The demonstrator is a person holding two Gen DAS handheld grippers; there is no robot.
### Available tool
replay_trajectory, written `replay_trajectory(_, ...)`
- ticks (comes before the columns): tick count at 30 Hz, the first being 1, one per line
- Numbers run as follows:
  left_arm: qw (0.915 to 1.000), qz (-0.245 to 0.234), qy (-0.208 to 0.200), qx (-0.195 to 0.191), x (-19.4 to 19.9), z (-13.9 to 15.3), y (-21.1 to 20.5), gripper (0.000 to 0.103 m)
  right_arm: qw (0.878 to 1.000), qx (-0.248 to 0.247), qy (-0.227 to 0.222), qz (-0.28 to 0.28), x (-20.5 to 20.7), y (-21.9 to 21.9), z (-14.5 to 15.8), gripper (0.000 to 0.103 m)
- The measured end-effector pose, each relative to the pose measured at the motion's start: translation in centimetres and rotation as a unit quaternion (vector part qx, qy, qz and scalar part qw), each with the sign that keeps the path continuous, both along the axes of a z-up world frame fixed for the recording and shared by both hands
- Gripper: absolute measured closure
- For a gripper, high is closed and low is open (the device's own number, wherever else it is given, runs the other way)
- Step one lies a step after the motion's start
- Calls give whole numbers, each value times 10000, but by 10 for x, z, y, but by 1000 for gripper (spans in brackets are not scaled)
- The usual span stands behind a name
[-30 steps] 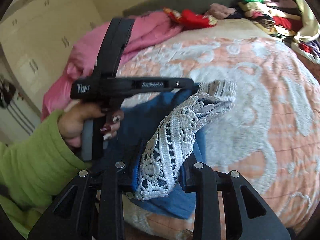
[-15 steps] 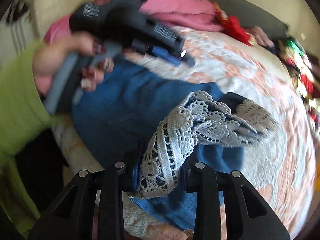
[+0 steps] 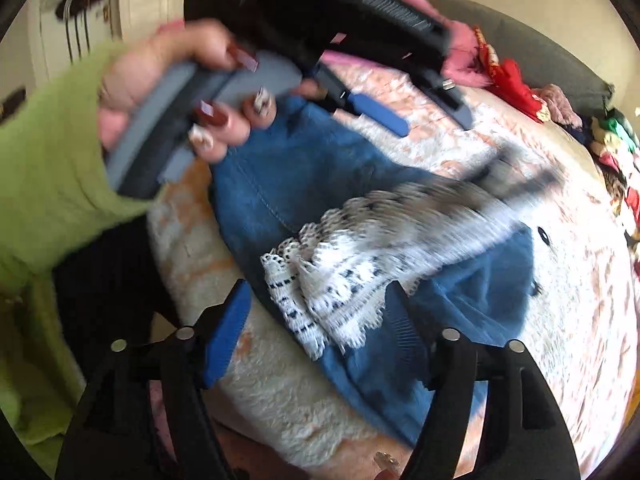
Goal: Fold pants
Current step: 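Lift the held lace edge with both grippers and fold it over the denim, then lay the folded lace edge down and open both grippers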
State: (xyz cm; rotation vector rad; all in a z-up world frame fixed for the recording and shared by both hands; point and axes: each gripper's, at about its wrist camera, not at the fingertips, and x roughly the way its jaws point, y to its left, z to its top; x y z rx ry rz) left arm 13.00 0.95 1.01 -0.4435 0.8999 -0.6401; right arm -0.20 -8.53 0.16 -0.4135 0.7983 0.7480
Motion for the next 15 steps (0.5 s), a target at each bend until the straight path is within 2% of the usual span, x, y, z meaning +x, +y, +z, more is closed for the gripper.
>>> replay_trajectory(2, 10000, -17, -5, 3, 0, 0, -2, 37, 9994, 234, 40, -234, -1, -16, 8, 31)
replay_trajectory(7, 9996, 6, 232, -143, 8, -13, -1, 33, 9950, 431, 185, -884, 17, -52, 7, 31)
replay_trajectory(9, 9994, 129, 335, 0, 11, -19, -1, 30, 9935, 466, 257, -1006, 17, -58, 7, 31)
replay_trajectory(12, 9980, 334, 496, 205, 17, -28, 1, 24, 9938, 484, 268, -965, 16, -58, 6, 31)
replay_trajectory(15, 9970, 423, 622, 160, 28, -34, 2, 24, 9953, 438, 230, -833, 16, -49, 3, 31)
